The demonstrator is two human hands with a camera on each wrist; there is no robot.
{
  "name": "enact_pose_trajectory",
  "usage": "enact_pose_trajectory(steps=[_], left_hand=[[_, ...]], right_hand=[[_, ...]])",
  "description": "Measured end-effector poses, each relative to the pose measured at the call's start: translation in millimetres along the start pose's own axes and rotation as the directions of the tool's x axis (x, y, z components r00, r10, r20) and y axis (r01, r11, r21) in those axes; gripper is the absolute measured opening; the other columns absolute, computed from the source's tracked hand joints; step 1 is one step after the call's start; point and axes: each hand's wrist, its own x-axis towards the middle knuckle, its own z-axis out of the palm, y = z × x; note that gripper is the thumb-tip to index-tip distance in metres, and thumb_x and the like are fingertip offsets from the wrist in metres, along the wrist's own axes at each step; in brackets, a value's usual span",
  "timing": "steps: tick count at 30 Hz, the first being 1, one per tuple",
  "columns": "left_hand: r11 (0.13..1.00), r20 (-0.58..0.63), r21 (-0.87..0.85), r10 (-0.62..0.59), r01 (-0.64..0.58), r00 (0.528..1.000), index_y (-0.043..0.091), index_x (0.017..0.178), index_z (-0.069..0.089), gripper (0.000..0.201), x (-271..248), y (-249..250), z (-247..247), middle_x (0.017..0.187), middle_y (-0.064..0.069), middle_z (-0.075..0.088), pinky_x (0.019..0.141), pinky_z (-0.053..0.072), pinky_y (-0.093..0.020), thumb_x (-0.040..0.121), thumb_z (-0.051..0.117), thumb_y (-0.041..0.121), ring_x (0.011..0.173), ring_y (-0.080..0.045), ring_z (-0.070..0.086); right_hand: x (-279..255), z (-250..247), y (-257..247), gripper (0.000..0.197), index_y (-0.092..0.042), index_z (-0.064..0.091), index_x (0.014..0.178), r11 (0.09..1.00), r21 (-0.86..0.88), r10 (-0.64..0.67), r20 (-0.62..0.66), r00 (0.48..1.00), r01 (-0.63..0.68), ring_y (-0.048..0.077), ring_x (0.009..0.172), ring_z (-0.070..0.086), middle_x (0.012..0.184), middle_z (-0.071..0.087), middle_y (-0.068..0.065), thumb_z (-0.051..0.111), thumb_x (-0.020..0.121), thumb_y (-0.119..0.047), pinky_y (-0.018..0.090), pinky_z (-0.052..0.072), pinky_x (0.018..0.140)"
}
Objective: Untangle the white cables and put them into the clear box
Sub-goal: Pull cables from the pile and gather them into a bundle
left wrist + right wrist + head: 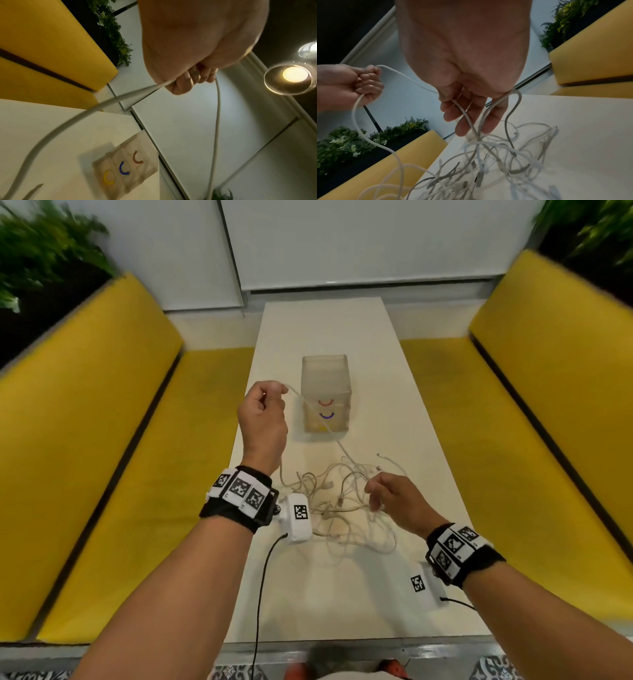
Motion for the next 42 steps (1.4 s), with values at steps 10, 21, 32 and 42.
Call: enact_pose_trajectory(steps=[10,21,32,42], left_hand=[[0.652,0.136,0.751,-0.005,-0.100,0.991,0.024,0.127,0.056,0.034,-15,-18,13,0.134,-0.003,0.044,0.106,0.028,-0.036,0.093,0.060,0.021,0.125,-0.022,0.039],[0.800,0.655,0.587,-0.382,-0.121,0.652,0.018,0.088,0.078,0.019,-69,-41,37,0.089,0.003,0.075,0.078,0.054,-0.034,0.093,0.067,0.034,0.077,-0.015,0.068],[0.833,0.644,0.346,-0.545,0.431,0.537,0.010,0.122,0.062,0.033,-81,-46,34,0.111,-0.010,0.073,0.076,0.053,-0.037,0.093,0.068,0.023,0.093,-0.021,0.071],[0.953,0.367,-0.061,-0.255,0.297,0.895,0.006,0.085,0.059,0.046,-76,-23,48,0.067,-0.009,0.064,0.082,0.056,-0.040,0.111,0.029,0.028,0.073,-0.027,0.066]], right_hand=[[3,-23,-75,0.021,-0.002,0.069,0.100,0.957,0.281,-0.034,-0.153,0.988,0.076,0.017,0.061,0.063,0.070,0.067,0.010,0.056,0.101,-0.018,0.027,0.050,0.056],[2,-36,-115,0.009,-0.004,0.071,0.098,0.849,0.513,-0.093,-0.095,0.991,0.129,0.026,0.074,0.066,0.079,0.062,0.014,0.062,0.097,-0.007,0.042,0.062,0.064],[-1,-46,-104,0.015,0.001,0.060,0.109,0.506,0.862,0.133,-0.089,0.987,0.010,0.021,0.074,0.068,0.080,0.058,0.009,0.051,0.103,-0.009,0.028,0.060,0.064],[-22,-7,-73,0.054,-0.022,0.045,0.133,0.940,0.340,0.112,-0.207,0.972,-0.036,0.027,0.088,0.069,0.102,0.064,0.012,0.068,0.088,-0.002,0.041,0.059,0.073]])
